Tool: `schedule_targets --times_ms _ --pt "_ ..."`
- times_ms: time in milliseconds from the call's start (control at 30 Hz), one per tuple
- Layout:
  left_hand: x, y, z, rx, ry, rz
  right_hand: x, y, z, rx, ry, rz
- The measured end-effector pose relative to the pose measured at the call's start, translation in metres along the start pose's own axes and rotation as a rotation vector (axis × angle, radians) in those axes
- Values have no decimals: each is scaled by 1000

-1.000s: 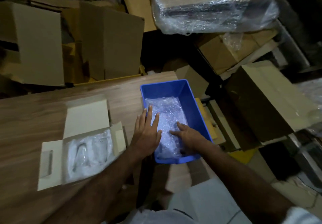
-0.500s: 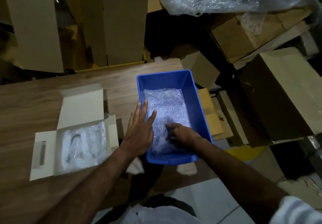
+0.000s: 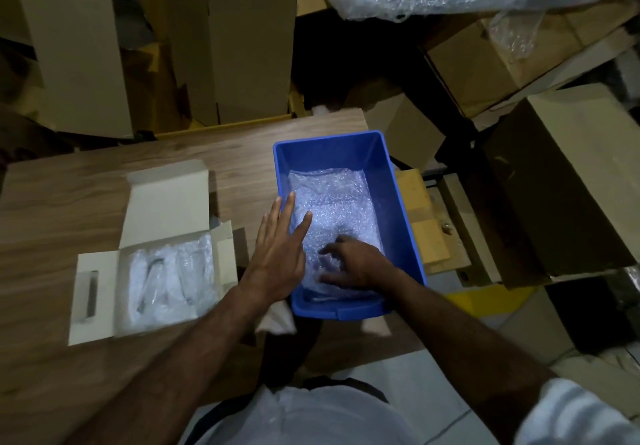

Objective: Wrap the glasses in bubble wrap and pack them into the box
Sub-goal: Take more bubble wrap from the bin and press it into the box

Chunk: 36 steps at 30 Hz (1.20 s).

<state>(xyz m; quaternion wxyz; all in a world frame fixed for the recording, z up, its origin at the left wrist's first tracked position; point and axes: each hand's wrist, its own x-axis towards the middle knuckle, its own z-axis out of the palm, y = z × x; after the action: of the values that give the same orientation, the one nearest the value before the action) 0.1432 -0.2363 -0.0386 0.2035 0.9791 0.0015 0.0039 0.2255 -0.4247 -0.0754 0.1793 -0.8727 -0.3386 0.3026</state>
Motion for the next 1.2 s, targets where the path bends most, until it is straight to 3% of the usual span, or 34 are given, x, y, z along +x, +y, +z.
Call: schedule_targets --times_ms 67,333,500,667,800,933,1067,1200 --pt "0 0 0 10 -8 -5 2 -1 4 -42 -55 -9" --pt "-1 0 1 -7 -9 -6 -5 5 0 169 -84 -136" --pt "-1 -1 -2 -19 -48 -8 -24 -3 -15 281 110 -113" --pt "0 -7 -10 -11 -134 20 -48 -12 -29 193 284 -124" --pt "8 -3 -13 -47 -106 23 -64 -26 -41 51 401 -183" --pt "32 4 -25 -252 -16 96 -79 -45 -49 15 560 -220" --pt "33 8 -67 -623 61 -41 -90 -47 -49 151 765 -122" --pt "10 -3 -113 -575 120 216 -74 -71 -45 170 766 -172"
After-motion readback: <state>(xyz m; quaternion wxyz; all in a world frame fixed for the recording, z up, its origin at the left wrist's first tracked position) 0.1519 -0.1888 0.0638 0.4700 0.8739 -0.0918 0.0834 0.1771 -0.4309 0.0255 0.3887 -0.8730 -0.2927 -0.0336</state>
